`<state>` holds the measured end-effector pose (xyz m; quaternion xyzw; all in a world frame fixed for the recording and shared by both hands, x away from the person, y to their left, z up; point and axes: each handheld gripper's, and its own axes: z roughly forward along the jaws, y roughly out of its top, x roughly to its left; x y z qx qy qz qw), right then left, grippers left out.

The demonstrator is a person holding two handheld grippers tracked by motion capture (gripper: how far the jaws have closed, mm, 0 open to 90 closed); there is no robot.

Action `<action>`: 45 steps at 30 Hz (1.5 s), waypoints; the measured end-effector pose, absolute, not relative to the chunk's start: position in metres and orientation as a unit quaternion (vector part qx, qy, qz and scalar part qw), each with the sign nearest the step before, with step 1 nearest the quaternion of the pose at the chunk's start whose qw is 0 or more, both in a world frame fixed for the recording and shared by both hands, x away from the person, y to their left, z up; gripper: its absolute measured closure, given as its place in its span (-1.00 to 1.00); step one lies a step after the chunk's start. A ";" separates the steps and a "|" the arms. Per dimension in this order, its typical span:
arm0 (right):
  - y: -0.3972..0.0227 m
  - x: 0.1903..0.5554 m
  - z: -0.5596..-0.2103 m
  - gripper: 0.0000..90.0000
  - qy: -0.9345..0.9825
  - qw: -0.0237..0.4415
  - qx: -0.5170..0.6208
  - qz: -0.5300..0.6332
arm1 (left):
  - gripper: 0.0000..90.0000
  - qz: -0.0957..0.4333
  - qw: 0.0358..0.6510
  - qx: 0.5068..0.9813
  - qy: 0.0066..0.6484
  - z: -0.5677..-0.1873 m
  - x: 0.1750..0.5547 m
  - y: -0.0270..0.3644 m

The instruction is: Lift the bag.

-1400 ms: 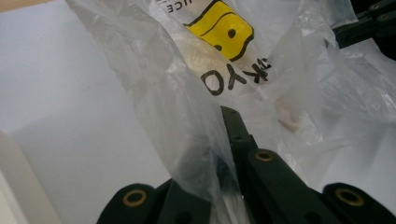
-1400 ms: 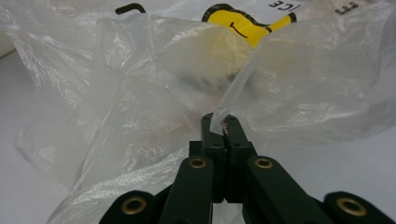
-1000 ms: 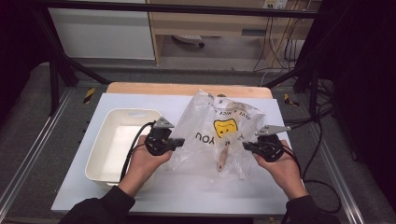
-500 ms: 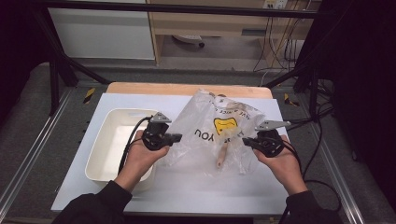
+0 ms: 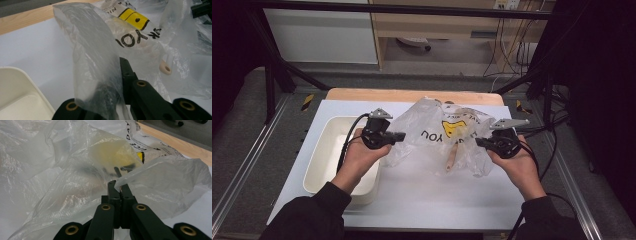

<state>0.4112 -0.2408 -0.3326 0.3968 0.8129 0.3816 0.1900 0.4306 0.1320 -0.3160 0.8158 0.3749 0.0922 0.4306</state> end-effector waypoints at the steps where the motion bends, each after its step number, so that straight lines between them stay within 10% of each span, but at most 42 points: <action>1: -0.242 0.412 -0.331 1.00 0.812 0.190 0.397 0.383 | 1.00 0.092 0.432 0.815 0.375 -0.314 0.432 0.133; 45: -0.271 0.436 -0.276 1.00 0.781 0.221 0.417 0.410 | 1.00 0.129 0.447 0.797 0.386 -0.266 0.469 0.138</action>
